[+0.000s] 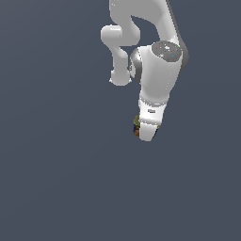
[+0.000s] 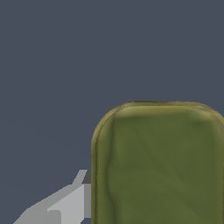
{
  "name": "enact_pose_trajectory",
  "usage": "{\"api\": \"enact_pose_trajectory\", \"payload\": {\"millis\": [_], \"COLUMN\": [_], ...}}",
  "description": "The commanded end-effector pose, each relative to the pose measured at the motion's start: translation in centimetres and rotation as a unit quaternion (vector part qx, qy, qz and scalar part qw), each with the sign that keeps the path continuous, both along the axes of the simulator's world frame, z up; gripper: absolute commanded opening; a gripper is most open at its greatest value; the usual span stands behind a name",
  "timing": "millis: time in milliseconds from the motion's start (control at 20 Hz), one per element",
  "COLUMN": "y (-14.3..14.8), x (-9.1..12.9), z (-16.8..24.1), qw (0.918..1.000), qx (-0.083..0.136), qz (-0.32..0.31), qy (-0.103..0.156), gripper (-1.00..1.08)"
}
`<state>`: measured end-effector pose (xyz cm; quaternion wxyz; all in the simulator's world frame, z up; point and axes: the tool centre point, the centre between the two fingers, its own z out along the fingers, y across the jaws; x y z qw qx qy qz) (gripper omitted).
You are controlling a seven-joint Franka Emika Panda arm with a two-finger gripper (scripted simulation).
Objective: Pick up the object and move it to a goal position.
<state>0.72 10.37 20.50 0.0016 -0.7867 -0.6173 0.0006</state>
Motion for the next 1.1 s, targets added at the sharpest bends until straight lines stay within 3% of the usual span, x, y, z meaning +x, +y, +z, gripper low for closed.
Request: {"api": "enact_pose_trajectory", "payload": {"millis": [0, 500, 1050], "y": [0.8, 3.2, 4.1], "x": [1.2, 4.7, 6.1], "z": [1.8, 6.2, 7.8], "qw": [1.0000, 1.0000, 1.0000], "qx": [0.000, -0.001, -0.001], "qz": [0.000, -0.001, -0.001], "qy": [-0.002, -0.002, -0.001], "gripper": [-1.00, -1.00, -1.00]}}
